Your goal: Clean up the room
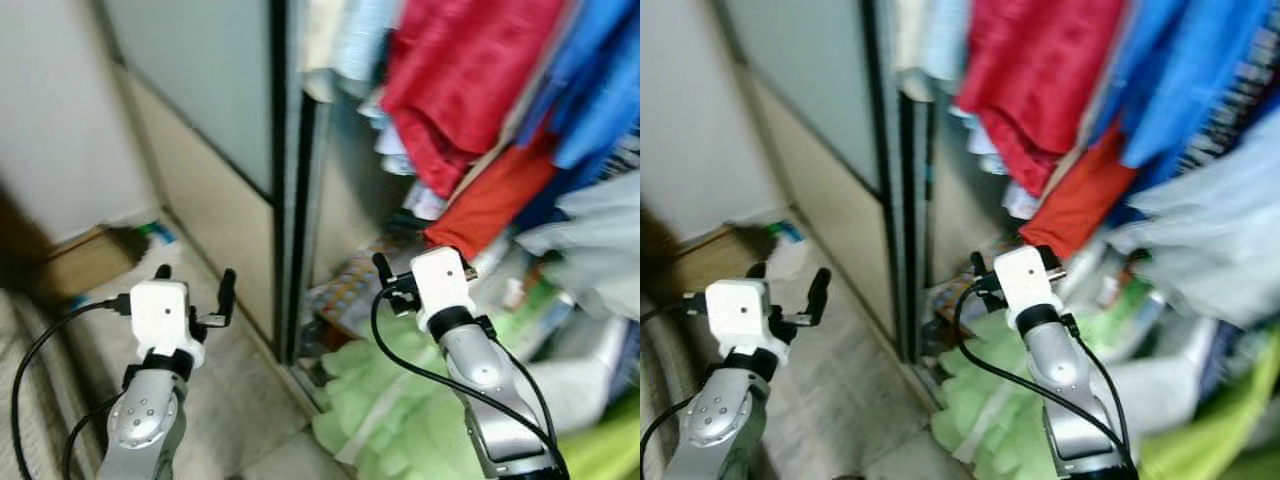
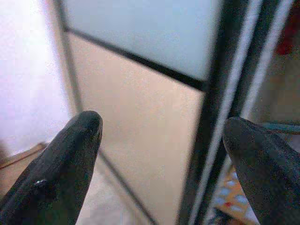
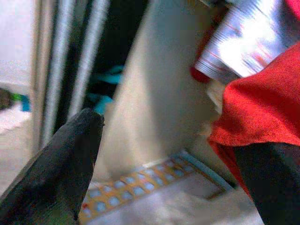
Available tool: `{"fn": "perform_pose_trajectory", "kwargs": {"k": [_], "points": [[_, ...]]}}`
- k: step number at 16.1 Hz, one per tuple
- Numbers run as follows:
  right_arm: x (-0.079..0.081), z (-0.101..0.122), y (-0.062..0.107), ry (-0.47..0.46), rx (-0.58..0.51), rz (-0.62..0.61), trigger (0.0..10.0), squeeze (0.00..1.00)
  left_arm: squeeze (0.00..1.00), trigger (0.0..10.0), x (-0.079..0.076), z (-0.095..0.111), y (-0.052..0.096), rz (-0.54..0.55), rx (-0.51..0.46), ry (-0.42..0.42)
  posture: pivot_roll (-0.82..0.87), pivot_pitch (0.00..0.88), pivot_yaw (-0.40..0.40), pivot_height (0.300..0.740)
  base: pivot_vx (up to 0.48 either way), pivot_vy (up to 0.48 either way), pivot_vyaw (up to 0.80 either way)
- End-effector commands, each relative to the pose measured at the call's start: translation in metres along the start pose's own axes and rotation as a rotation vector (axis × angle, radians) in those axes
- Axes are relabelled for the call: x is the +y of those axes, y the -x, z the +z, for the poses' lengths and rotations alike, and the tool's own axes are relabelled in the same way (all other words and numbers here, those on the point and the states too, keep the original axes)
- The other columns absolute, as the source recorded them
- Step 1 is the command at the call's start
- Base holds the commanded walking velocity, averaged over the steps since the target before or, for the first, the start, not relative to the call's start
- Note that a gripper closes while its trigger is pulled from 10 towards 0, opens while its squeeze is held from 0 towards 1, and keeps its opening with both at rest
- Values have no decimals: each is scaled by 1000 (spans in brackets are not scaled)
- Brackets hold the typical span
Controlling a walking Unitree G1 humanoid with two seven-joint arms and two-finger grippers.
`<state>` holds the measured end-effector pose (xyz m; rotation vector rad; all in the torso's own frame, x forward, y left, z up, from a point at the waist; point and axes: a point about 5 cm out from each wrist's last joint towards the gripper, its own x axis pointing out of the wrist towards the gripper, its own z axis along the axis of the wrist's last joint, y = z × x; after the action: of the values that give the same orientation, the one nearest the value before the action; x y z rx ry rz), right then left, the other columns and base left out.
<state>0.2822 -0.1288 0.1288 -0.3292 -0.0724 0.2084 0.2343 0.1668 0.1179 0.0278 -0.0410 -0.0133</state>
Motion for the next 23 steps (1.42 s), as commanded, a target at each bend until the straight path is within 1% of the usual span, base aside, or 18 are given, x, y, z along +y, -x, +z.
{"fn": "perform_pose_trajectory", "kwargs": {"k": [1, 4, 6, 7, 10, 12, 15, 18, 23], "points": [[-4, -2, 2, 7, 2, -19, 10000, 0, 0, 10000, -2, -1, -1, -13, 4, 7, 0, 12, -40, 740, 0, 0, 800], [-5, -3, 6, -12, 9, -35, 10000, 0, 0, 10000, -5, -5, 3, -36, 27, 26, 0, 4, -38, 740, 0, 0, 800], [-5, -3, 7, -8, 11, -35, 10000, 0, 0, 10000, -5, -6, 4, -37, 44, 45, -4, 8, -34, 740, 0, 0, 725], [-6, -6, 8, 12, 24, -43, 10000, 0, 0, 10000, -8, -10, 6, -42, 55, 44, -7, 12, -30, 740, 0, 0, 800], [-7, -8, 10, -2, 27, -53, 10000, 0, 0, 10000, -12, -9, 6, -65, 44, 14, -7, 14, -22, 740, 0, 0, 763], [-6, -6, 10, 2, 24, -62, 10000, 0, 0, 10000, -11, -10, 5, -71, 50, 12, -14, 19, -19, 740, 0, 0, 0], [-5, -7, 13, 13, 28, -53, 10000, 0, 0, 10000, -14, -10, 4, -86, 51, 7, -19, 27, -21, 740, 0, 0, 800], [-9, -7, 13, 13, 32, -59, 10000, 0, 0, 10000, -16, -10, 3, -93, 47, -3, -24, 36, -23, 740, 0, 0, 800], [-8, -9, 16, 12, 45, -54, 10000, 0, 0, 10000, -17, -10, 5, -103, 54, -7, -21, 54, -25, 740, 0, 0, 800]]}}
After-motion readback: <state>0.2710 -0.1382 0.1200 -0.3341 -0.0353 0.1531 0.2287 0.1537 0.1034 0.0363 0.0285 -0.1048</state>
